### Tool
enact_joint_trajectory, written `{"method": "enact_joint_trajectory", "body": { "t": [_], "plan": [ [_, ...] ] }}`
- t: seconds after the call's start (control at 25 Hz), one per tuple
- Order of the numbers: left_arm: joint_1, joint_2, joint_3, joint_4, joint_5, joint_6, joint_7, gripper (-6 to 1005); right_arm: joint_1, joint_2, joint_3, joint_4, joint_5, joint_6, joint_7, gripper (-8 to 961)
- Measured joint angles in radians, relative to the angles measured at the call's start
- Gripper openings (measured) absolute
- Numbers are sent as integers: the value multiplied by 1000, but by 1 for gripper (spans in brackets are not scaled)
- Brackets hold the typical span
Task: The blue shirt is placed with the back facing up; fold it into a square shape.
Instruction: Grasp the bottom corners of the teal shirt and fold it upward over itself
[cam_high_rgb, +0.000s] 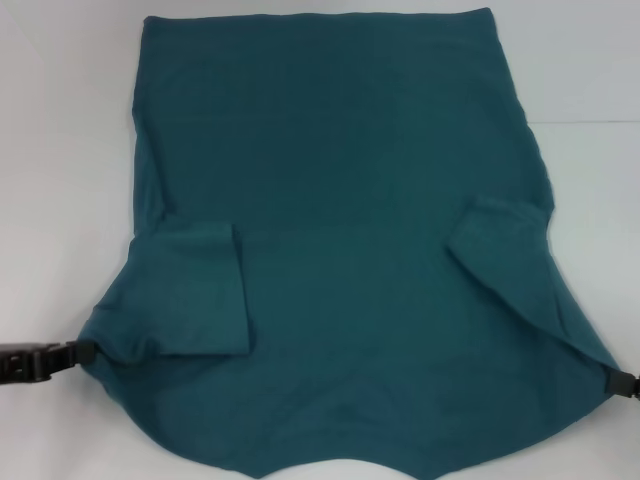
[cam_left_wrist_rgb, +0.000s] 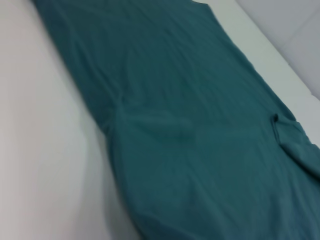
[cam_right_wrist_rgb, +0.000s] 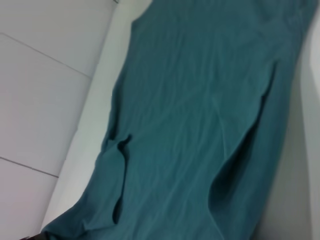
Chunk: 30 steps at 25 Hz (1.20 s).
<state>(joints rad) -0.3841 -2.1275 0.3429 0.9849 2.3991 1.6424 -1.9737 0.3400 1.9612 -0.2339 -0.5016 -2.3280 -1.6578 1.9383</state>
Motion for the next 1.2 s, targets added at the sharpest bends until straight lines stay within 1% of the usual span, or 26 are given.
{"method": "enact_joint_trajectory", "body": {
  "t": [0.08,0.2,0.48,1.0,1.2],
  "plan": [
    [10,-1,-7,6,0,11,-8,6,-14,-6,28,-2,1,-35,-23,27],
    [17,0,-36,4,0,26,-10,6,-22,-7,42,-13,1,-62,-35,31],
    [37,5,-95,0,0,91,-5,5,-65,-4,52,-32,1,-104,-66,41],
    [98,-2,-102,6,2,183,30,5,-123,0,41,-31,-17,-162,-114,58],
    [114,-2,-129,7,8,216,46,5,-139,-2,41,-31,-20,-186,-123,65]
  ]
}}
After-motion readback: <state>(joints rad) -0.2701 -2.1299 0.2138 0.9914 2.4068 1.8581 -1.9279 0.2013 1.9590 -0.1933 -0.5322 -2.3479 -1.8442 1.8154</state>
